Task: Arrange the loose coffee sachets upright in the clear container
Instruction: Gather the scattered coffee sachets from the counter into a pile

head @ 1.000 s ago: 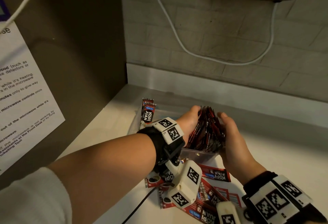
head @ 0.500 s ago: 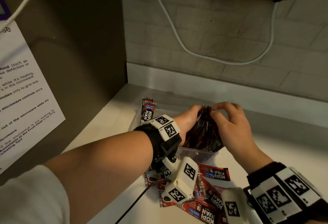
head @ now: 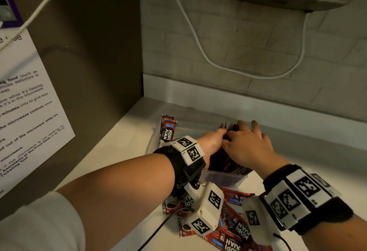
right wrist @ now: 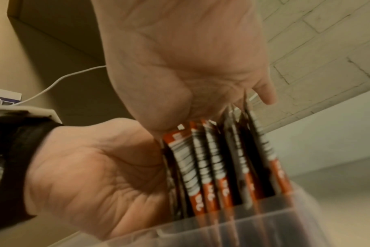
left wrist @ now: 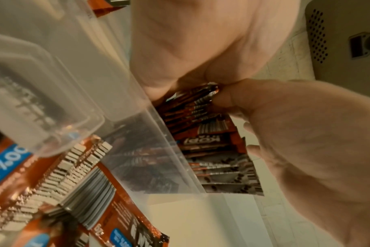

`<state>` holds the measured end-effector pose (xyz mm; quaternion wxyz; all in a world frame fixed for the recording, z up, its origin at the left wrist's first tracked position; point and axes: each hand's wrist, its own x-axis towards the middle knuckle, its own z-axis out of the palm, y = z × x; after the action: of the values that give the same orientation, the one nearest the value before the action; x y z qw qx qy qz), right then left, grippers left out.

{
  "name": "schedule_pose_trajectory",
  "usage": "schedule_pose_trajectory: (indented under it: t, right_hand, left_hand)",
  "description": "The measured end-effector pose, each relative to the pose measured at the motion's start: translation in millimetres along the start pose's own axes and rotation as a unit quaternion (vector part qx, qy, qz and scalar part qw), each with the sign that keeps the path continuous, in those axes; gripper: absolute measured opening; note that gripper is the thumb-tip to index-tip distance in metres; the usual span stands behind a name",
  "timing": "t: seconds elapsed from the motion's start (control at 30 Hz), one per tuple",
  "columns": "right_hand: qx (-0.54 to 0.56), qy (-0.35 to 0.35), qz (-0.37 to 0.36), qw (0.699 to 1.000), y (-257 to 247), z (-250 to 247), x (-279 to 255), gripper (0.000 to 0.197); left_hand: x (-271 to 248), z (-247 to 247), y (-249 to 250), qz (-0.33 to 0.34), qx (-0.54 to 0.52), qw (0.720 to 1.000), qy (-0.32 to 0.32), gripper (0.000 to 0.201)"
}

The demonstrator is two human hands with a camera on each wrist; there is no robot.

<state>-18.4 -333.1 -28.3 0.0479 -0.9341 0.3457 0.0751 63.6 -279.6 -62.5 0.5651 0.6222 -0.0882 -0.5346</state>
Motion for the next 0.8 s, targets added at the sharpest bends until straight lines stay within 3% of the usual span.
schedule_pose_trajectory:
  t: [0.2,0.33,0.43,0.57,0.67,0.73,0.8]
  right_hand:
    - [0.098,0.051,-0.015,0.994,8.8,1.7,-7.8,0.033]
    - [0.200,0.108,-0.054,0.972,18.5,3.2,-16.1,0.023]
    - [0.259,0.105,-0.060,0.958,20.5,2.4,-22.5,0.029]
    - [0.293,0.116,-0.070,0.946,21.4,7.1,-24.7,0.021]
    - [0.389,0.146,-0.010,0.909,25.4,13.9,-22.1,0.016]
    - [0.498,0.130,0.042,0.856,27.0,17.8,-19.8,0.035]
    - [0.590,0.070,0.083,0.800,25.0,21.2,-20.5,0.048]
  left_hand:
    - [1.4,-0.4,-0.3,-0.005,0.009,1.000,-0.018,0.054]
    - [-0.8,-0.4,-1.3,-0.012,0.015,1.000,-0.019,0.047]
    - [2.3,1.2,-2.3,-0.019,0.030,0.999,-0.024,0.043]
    - [11.1,5.0,-3.5,-0.009,0.029,0.999,-0.010,0.051]
    - [24.9,8.5,-3.5,-0.008,0.008,1.000,0.001,0.054]
    - [35.1,9.1,-4.9,-0.014,-0.009,1.000,0.020,0.052]
    - [42.4,11.1,-8.1,-0.010,-0.018,1.000,0.024,0.048]
